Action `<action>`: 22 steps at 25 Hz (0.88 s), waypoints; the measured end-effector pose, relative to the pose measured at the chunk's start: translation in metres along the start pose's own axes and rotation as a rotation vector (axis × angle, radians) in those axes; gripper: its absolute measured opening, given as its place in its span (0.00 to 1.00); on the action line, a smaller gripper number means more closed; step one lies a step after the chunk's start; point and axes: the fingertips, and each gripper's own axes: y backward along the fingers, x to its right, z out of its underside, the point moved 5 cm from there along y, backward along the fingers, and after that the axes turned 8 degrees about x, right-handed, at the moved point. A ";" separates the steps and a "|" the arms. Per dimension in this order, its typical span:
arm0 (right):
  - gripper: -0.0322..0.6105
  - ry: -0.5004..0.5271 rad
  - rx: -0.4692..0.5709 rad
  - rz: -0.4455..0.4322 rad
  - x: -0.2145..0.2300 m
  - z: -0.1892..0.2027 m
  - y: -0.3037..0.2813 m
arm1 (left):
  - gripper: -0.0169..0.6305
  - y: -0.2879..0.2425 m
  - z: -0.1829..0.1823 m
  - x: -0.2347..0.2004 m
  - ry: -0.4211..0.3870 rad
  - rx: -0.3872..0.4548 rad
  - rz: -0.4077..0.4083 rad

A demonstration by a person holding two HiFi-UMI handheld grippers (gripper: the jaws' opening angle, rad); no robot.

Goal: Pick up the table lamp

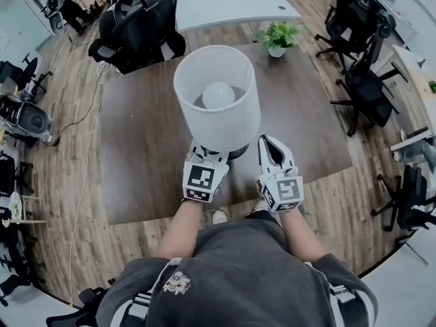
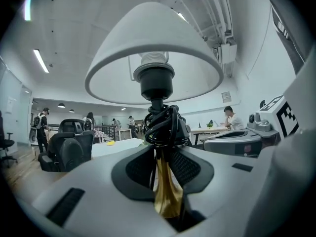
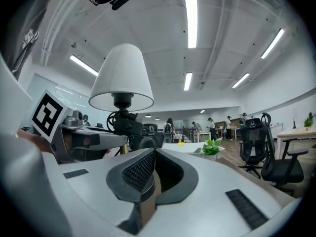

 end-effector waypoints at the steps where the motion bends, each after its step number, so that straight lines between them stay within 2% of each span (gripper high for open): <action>1: 0.09 0.004 0.005 0.007 0.001 -0.005 -0.002 | 0.18 -0.001 -0.004 -0.001 -0.006 0.003 0.000; 8: 0.09 0.071 0.014 -0.032 -0.013 -0.024 -0.005 | 0.18 0.001 -0.018 -0.006 -0.018 0.019 0.000; 22: 0.09 0.083 0.024 0.003 -0.016 -0.022 -0.009 | 0.18 0.011 -0.010 -0.009 -0.015 0.008 0.001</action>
